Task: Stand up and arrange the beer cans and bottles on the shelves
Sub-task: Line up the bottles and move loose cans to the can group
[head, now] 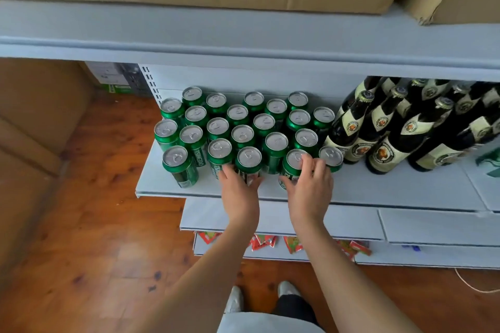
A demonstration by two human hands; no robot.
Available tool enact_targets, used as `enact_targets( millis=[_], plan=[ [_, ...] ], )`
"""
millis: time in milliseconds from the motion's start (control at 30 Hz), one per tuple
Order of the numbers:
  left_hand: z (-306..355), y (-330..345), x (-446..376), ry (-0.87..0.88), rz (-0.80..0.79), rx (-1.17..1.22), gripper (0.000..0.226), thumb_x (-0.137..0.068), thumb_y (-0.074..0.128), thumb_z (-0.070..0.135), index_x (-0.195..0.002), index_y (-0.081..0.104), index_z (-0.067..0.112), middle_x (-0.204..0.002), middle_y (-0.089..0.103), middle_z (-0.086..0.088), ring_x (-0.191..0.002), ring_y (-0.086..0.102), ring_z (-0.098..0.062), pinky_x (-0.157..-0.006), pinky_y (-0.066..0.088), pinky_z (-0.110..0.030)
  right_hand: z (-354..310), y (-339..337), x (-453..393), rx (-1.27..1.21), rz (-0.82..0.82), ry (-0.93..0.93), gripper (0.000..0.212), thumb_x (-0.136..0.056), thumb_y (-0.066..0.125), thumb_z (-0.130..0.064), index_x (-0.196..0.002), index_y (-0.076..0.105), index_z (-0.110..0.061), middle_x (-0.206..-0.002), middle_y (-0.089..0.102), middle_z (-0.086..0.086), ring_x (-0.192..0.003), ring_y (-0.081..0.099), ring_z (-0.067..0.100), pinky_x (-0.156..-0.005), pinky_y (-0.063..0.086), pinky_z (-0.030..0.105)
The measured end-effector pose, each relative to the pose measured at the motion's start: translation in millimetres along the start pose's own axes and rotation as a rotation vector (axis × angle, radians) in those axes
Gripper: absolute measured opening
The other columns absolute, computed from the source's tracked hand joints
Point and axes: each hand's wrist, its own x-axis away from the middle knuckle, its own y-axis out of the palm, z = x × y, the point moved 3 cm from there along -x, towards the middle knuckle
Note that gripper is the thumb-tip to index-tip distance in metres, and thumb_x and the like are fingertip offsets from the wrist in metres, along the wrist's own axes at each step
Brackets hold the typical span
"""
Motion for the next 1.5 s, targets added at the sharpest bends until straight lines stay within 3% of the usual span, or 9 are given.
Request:
enact_targets(
  millis=[200,400,567,667,833,1033,1167,1300,1500],
  plan=[
    [-8.0,11.4,5.4,-0.041,-0.078,0.010,0.073,-0.080,0.078,0.018,-0.136,0.031,0.010,-0.140,0.039,-0.009,-0.116,0.054,-0.031,-0.087,0.050,-0.040,11.3,-7.2,-3.8,-0.029,-0.055,-0.026,0.069,-0.066,0.085,-0.045,-0.120,0.053,-0.014,-0.104,0.050,0.006,-0.091,0.052,0.024,-0.078,0.049,0.034],
    [-0.1,-1.2,44.1,0.271,-0.081,-0.155,0.029,-0.088,0.062,0.023,-0.108,0.042,0.019,-0.109,0.044,0.003,-0.086,0.055,-0.018,-0.062,0.045,-0.029,50.4,-51.9,-5.5,-0.199,0.129,0.023,0.048,-0.093,0.058,-0.045,-0.127,0.055,-0.012,-0.120,0.056,0.006,-0.107,0.054,0.023,-0.084,0.047,0.038],
    [71.9,51.9,105.1,0.679,-0.412,-0.095,0.034,-0.092,0.057,0.035,-0.123,0.046,0.025,-0.116,0.045,0.012,-0.105,0.048,-0.005,-0.077,0.043,-0.019,120.0,-121.7,-34.8,-0.439,0.311,0.190,0.051,-0.098,0.045,-0.047,-0.134,0.051,-0.011,-0.132,0.056,0.005,-0.122,0.052,0.018,-0.100,0.044,0.041],
    [122.2,106.3,160.9,0.801,-0.638,-0.031,0.046,-0.095,0.051,0.045,-0.136,0.040,0.029,-0.129,0.043,0.015,-0.120,0.042,-0.001,-0.085,0.035,-0.014,176.6,-176.2,-42.9,-0.503,0.368,0.282,0.052,-0.099,0.043,-0.048,-0.143,0.042,-0.020,-0.143,0.045,-0.006,-0.130,0.038,-0.002,-0.110,0.034,0.024],
    [175.8,209.3,263.0,0.927,-0.914,0.009,0.059,-0.091,0.041,0.060,-0.142,0.035,0.032,-0.136,0.040,0.016,-0.127,0.042,-0.001,-0.097,0.043,-0.025,303.4,-247.3,-23.2,-0.565,0.451,0.480,0.053,-0.099,0.041,-0.052,-0.147,0.034,-0.032,-0.151,0.034,-0.016,-0.139,0.028,0.000,-0.114,0.025,0.025],
    [233.0,345.7,371.7,0.915,-1.039,-0.022,0.056,-0.096,0.048,0.051,-0.144,0.037,0.026,-0.139,0.044,0.013,-0.118,0.038,0.010,-0.086,0.023,0.006,488.1,-304.5,-13.6,-0.496,0.496,0.557,0.057,-0.098,0.041,-0.052,-0.149,0.032,-0.028,-0.152,0.034,-0.014,-0.139,0.028,0.000,-0.116,0.027,0.030],
    [274.8,427.4,435.9,0.842,-1.097,0.015,0.052,-0.095,0.051,0.048,-0.142,0.038,0.030,-0.137,0.046,0.013,-0.123,0.043,0.003,-0.101,0.040,-0.019,598.4,-344.2,-20.1,-0.479,0.488,0.590,0.056,-0.098,0.041,-0.051,-0.148,0.034,-0.026,-0.152,0.036,-0.009,-0.140,0.029,0.004,-0.116,0.029,0.033],
    [310.0,502.2,479.1,0.748,-1.113,0.034,0.051,-0.092,0.055,0.046,-0.139,0.039,0.033,-0.129,0.051,0.013,-0.114,0.055,-0.006,-0.094,0.050,-0.030,694.6,-370.5,-33.1,-0.435,0.467,0.615,0.062,-0.095,0.037,-0.056,-0.145,0.040,-0.020,-0.148,0.041,-0.003,-0.137,0.035,0.009,-0.115,0.030,0.033],
    [346.4,624.6,512.2,0.671,-1.105,0.024,0.046,-0.092,0.060,0.035,-0.135,0.044,0.031,-0.123,0.054,0.012,-0.110,0.054,-0.002,-0.079,0.040,-0.005,826.0,-357.8,-61.9,-0.454,0.437,0.704,0.054,-0.098,0.042,-0.049,-0.146,0.037,-0.024,-0.147,0.040,-0.007,-0.132,0.038,0.006,-0.099,0.032,0.012]
  ],
)
